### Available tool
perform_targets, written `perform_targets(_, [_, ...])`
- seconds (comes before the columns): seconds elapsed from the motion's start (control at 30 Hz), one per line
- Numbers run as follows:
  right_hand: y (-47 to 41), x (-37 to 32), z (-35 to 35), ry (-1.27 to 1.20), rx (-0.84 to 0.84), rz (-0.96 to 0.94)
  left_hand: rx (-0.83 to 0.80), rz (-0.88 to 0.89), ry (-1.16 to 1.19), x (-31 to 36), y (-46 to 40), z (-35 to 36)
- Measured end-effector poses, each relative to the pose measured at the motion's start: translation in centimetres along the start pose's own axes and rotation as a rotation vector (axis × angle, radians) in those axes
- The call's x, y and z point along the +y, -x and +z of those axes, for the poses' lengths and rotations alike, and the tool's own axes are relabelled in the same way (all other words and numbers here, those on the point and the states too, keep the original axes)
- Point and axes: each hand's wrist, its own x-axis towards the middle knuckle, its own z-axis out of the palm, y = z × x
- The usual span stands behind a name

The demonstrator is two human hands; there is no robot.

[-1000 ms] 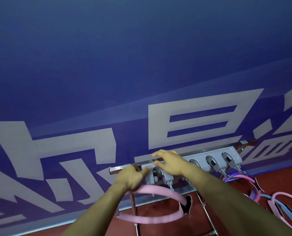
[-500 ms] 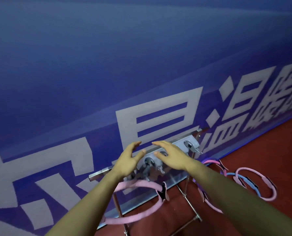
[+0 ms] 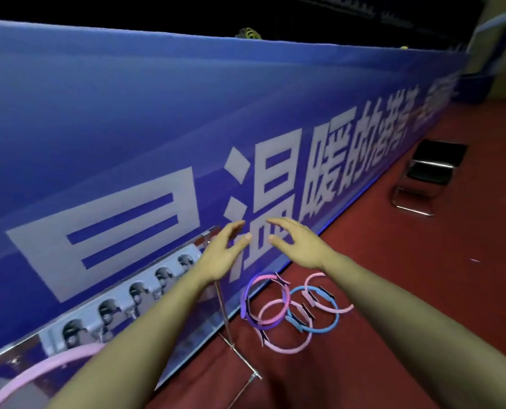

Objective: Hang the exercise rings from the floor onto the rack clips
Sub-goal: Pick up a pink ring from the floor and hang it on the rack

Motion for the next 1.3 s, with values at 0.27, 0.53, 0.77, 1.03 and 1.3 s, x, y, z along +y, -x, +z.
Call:
perform_targets(0.27, [6.1,15.6,-12.6,-0.045,0.063,0.068,-0.083,0.064,0.037,9.8,-7.1,17.2])
perform_targets(0.53, [5.1,27.4,-18.4,-0.058,0.098,0.108,-0.129,0.052,0.019,12.4,-16.0,26.9])
perform_targets(0.77, [-1.3,35.9,-20.2,-0.08,0.065,0.12,-0.16,0.05,0.029,10.8,-26.5,32.4])
perform_targets(1.03, [-12.3,43.2,-20.8,-0.169,-0.047,0.129,-0.034,-0.004,0.068,7.3,-37.4,32.5])
perform_targets(1.3, [-23.3,48.3,-16.0,-0.199,-0.23,0.039,0.099,-0.159,0.064,0.1,-42.8,30.9])
